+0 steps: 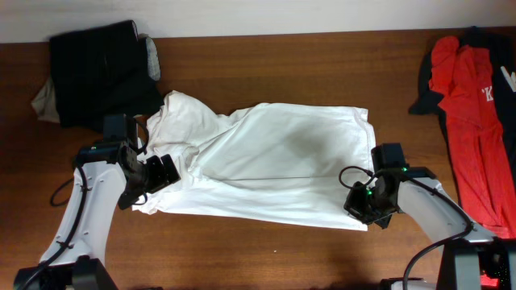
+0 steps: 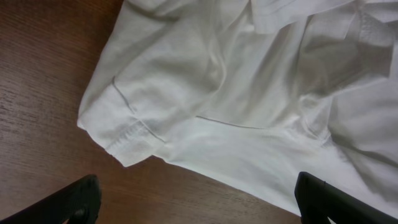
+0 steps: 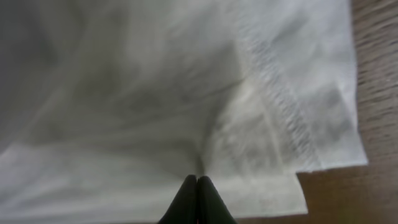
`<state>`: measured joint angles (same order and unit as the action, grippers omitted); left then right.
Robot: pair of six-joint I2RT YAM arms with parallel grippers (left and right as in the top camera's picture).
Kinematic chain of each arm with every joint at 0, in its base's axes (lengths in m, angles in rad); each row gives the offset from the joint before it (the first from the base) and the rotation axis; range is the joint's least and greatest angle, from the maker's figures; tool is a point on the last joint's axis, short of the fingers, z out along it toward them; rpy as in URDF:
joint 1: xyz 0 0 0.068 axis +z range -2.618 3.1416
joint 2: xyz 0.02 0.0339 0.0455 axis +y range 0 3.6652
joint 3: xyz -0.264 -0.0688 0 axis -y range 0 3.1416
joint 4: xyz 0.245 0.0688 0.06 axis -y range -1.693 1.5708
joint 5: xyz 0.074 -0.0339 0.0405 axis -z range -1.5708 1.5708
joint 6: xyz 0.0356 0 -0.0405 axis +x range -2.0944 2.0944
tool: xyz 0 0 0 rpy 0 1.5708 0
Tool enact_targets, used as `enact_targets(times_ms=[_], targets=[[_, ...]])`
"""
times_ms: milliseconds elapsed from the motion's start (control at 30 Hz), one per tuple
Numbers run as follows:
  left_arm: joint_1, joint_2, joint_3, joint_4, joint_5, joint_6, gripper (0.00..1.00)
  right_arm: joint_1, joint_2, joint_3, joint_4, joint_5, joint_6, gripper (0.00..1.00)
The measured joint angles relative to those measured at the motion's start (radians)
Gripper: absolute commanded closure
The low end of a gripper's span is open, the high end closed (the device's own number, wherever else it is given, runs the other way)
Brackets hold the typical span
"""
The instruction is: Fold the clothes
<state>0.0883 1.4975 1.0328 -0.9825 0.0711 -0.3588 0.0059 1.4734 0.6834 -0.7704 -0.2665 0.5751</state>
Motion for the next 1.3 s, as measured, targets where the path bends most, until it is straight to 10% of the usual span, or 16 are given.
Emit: enact_targets(times_ms=[1067, 1300], targets=[[0.0, 0.0, 0.0, -0.012, 0.006, 0.0, 0.01, -0.185, 0.06, 0.008, -0.102, 0.069, 0.179, 0.96], [-0.011, 0.0, -0.005, 0.193, 0.284, 0.017, 0.01, -0.379, 0.003, -0.018, -0.196, 0.176, 0.178, 0.96]])
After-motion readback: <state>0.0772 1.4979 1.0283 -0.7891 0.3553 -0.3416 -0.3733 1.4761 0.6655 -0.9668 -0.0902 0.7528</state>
